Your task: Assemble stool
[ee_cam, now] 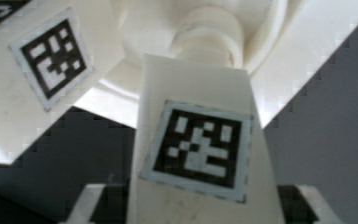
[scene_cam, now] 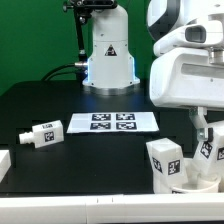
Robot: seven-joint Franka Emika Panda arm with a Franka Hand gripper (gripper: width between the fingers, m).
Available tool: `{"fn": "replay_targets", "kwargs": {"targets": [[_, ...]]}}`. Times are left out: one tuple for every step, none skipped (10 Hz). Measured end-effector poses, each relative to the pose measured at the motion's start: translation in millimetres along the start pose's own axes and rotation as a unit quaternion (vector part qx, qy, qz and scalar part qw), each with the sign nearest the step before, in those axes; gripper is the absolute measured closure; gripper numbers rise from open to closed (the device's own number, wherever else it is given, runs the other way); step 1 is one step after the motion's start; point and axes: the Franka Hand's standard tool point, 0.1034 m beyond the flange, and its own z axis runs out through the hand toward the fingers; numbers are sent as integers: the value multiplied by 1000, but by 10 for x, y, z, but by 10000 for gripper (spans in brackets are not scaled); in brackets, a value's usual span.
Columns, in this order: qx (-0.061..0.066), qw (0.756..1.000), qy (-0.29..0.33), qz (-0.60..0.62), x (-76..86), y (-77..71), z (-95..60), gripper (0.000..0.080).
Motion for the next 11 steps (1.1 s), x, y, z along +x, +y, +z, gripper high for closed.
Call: {"fn": "replay_targets", "kwargs": {"targets": [[0,1000,0,-2,-26,-47,33,476],[0,1000,4,1,-44,-68,62,476],[-2,1000,12,5,-43,-67,67,476],[-3,1000,18,9,-43,-62,67,476],[-3,1000,17,11,-41,-58,67,476],[-3,1000,17,11,-41,-58,67,476],[-3,1000,17,11,-42,-57,68,476],[-3,1000,17,11,-41,-57,67,273],[0,1000,-4,14,-23,-50,21,273],[6,999,-23,21,68,-19,-131,178],[8,999,-17,26,158,44,-231,155]]}}
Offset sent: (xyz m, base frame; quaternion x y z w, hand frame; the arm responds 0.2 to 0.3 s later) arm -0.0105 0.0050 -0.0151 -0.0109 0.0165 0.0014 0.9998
